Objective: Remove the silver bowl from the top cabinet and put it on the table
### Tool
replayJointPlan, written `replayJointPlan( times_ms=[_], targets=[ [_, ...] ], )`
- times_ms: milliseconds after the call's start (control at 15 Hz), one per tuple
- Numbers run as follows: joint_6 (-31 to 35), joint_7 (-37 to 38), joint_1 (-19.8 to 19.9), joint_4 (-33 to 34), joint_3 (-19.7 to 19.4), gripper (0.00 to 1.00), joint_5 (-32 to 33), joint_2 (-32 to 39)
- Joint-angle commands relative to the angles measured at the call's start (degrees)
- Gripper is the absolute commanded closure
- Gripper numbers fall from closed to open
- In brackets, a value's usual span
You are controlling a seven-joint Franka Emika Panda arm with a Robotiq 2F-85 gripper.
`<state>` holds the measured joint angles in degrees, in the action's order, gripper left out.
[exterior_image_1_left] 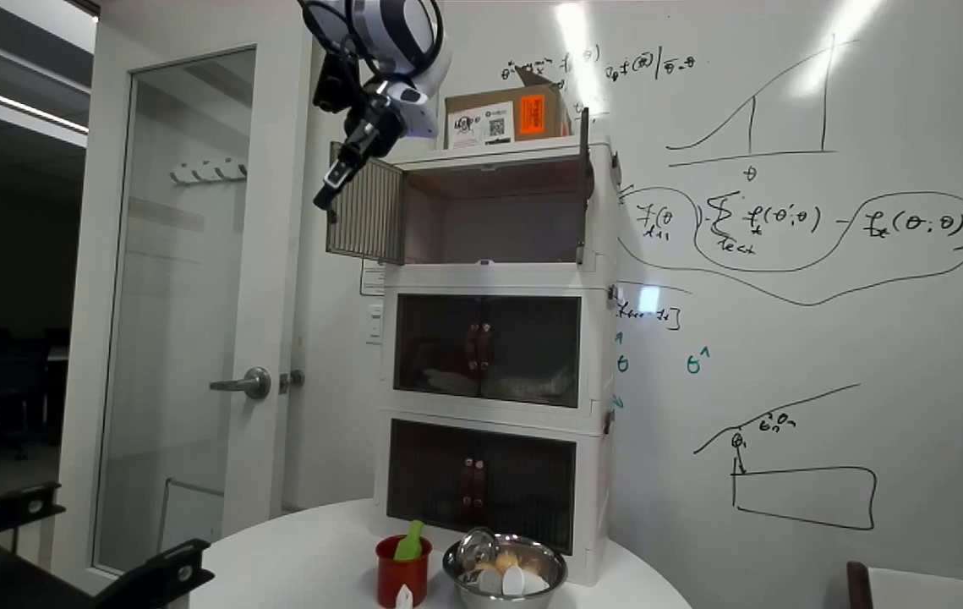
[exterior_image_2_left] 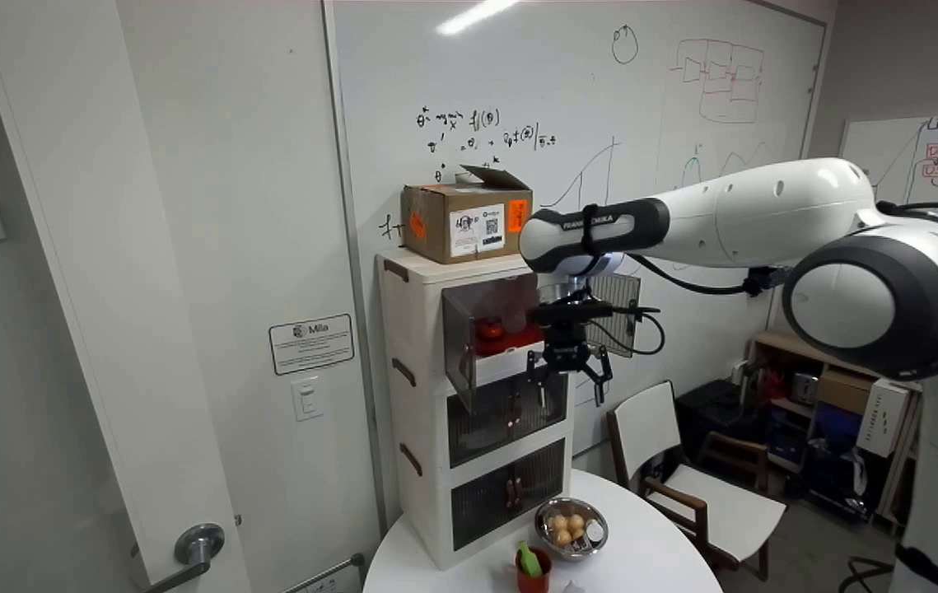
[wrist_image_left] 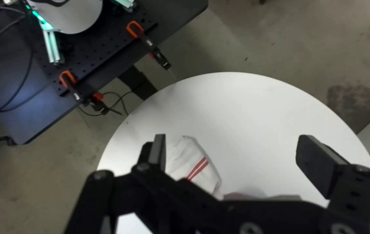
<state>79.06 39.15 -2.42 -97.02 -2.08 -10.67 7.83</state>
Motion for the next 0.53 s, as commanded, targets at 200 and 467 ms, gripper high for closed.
replayJointPlan(
  times_ms=[200,467],
  targets=[
    [-0.9,-3.8,-2.95,-3.49,4.09,0.0,17.9,-9.24],
    [5.27,-10.47,-2.34,-10.2,5.34,0.0,25.82,-16.83]
  ],
)
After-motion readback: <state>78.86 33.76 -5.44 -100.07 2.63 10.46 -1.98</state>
